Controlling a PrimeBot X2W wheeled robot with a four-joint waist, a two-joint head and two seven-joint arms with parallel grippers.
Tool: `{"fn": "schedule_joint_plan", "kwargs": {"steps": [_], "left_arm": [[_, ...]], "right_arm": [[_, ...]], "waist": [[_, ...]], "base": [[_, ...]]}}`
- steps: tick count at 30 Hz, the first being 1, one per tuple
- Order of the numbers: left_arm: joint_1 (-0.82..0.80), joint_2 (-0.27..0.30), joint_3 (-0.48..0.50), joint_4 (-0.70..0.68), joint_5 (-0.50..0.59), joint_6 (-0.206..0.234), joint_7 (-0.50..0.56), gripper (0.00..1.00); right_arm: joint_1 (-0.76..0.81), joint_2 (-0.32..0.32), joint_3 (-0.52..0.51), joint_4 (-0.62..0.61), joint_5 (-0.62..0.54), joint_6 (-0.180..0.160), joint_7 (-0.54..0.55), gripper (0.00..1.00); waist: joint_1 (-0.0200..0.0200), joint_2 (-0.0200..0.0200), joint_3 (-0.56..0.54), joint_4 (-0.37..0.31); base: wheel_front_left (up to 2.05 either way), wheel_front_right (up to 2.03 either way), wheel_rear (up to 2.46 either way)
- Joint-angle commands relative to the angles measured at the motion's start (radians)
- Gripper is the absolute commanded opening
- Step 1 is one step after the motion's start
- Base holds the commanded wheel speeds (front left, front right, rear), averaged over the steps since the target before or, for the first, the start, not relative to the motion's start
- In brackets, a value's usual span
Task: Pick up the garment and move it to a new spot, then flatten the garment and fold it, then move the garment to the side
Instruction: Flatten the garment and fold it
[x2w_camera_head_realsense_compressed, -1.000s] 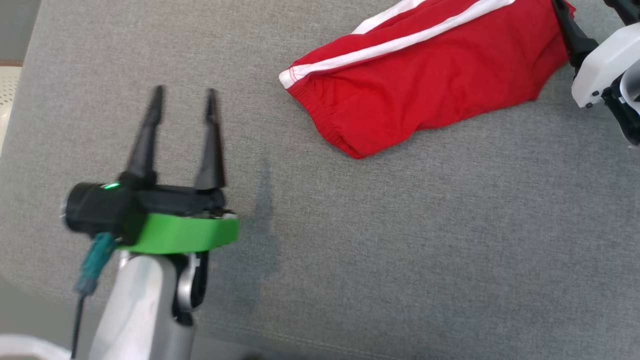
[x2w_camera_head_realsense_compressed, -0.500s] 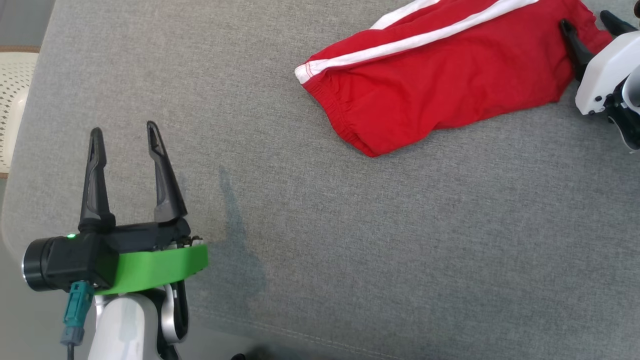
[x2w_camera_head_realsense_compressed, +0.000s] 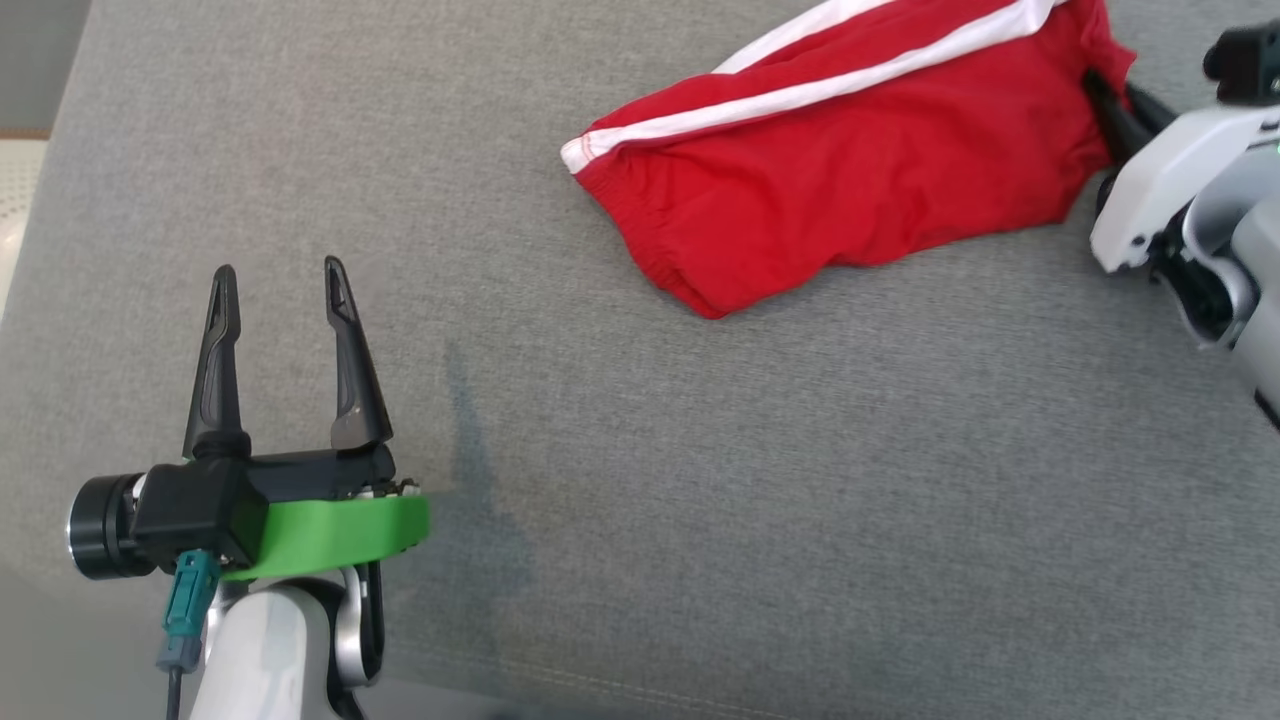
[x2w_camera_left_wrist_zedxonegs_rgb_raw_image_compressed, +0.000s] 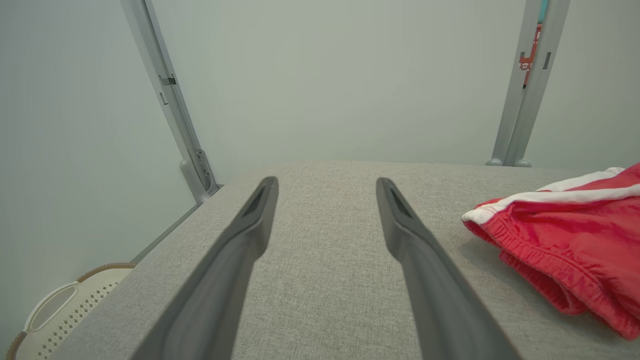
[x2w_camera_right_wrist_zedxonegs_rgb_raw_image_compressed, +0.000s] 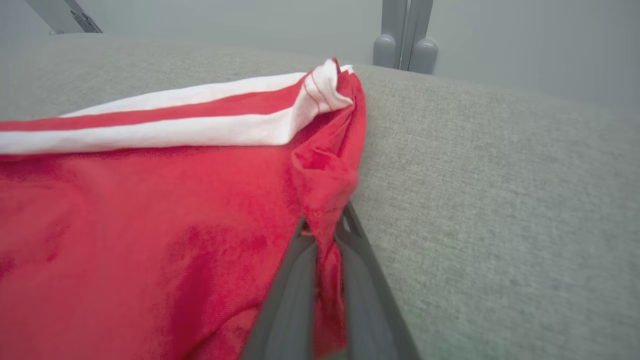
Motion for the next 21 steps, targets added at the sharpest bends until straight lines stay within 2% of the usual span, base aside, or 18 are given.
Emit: {"fn": "schedule_joint_plan", "kwargs": {"steps": [1,9,15,21], "left_arm": [[0.002,0.0,0.011,0.006,0.013,-0.007,-0.002,1.0],[0.05,0.001,0.063,0.041,0.057,-0.052,-0.002,1.0],[0.078,0.001,0.099,0.047,0.068,-0.07,-0.002,1.0],[0.113,0.001,0.128,0.063,0.082,-0.095,-0.002,1.0]], "right_arm": [[0.038,-0.003,0.002,-0.01,0.013,0.0,-0.023,0.0],[0.215,-0.04,-0.065,-0.112,0.055,0.0,-0.074,0.0],[0.394,-0.062,-0.262,-0.223,0.003,0.0,-0.075,0.0],[0.596,-0.054,-0.481,-0.294,-0.078,0.0,-0.075,0.0]], "waist": [[0.0,0.0,-0.041,-0.046],[0.0,0.0,-0.125,-0.158],[0.0,0.0,-0.176,-0.218],[0.0,0.0,-0.216,-0.248]], "base": [[0.0,0.0,0.0],[0.0,0.0,0.0],[0.0,0.0,0.0],[0.0,0.0,0.0]]}}
